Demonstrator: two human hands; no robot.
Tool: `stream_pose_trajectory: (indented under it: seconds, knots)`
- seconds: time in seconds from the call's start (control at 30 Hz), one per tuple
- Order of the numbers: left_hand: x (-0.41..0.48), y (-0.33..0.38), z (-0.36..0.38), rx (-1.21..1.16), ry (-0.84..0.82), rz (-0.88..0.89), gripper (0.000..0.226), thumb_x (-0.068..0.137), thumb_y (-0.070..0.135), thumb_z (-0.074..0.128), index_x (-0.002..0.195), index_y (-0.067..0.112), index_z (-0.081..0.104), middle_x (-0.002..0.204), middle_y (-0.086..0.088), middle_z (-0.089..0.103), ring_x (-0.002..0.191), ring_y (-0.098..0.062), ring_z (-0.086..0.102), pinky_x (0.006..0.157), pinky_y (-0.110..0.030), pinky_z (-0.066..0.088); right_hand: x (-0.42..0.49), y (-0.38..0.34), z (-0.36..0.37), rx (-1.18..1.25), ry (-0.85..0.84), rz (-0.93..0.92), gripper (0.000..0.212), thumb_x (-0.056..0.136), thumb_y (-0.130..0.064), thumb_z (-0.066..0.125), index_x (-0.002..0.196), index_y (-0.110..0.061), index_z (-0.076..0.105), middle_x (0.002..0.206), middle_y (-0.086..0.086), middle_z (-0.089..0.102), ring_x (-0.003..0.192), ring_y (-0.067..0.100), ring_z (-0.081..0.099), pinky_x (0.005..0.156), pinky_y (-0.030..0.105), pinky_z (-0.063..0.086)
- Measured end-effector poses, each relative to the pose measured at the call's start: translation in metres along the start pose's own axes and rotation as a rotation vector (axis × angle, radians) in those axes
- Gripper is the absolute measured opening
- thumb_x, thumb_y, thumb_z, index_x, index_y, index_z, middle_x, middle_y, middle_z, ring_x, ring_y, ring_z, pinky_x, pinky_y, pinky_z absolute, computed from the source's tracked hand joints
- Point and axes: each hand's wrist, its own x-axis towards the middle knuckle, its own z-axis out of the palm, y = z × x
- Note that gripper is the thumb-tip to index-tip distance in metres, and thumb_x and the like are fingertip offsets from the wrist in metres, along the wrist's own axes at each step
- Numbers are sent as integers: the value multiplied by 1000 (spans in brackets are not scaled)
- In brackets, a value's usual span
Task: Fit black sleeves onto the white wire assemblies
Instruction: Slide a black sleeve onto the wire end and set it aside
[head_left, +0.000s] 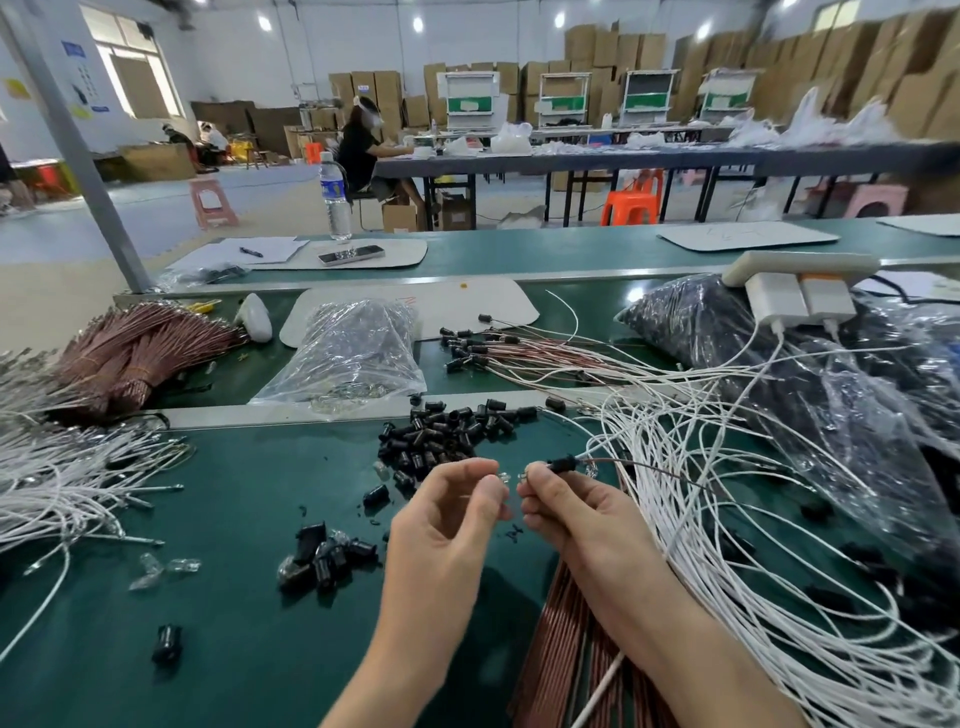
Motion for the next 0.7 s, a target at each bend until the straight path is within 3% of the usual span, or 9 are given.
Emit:
stream_pose_trajectory:
  seconds: [0.1, 0.27, 0.53, 0.7]
  knots:
    - [-1, -1, 2, 4, -22, 12, 18, 88, 29, 64, 100, 18, 72, 88, 0, 77, 84, -13, 73, 76, -17, 55, 1, 2, -1, -39, -12, -3, 34, 68, -45, 81, 86, -16, 82, 88, 8, 76, 80, 13, 70, 71, 17, 55]
    - [0, -5, 3, 22, -27, 30, 8, 94, 18, 65, 99, 17, 71, 89, 2, 77, 84, -12, 73, 75, -18, 55, 1, 2, -1, -41, -19, -4, 33, 69, -44, 80, 86, -16, 82, 87, 7, 77, 80, 12, 71, 71, 17, 55]
    - [-2, -6, 2, 43, -45, 37, 13, 88, 30, 67, 96, 21, 72, 89, 2, 76, 86, -15, 73, 79, -22, 57, 0, 1, -2, -20, -16, 2, 31, 67, -41, 81, 83, -15, 82, 79, 6, 74, 76, 13, 70, 70, 17, 56]
    - [-2, -8, 2, 28, -40, 24, 6, 92, 20, 69, 96, 18, 73, 88, 0, 76, 84, -16, 74, 79, -24, 58, -1, 2, -2, -17, -19, -13, 31, 67, -40, 81, 85, -15, 82, 78, 4, 74, 75, 10, 69, 70, 17, 56]
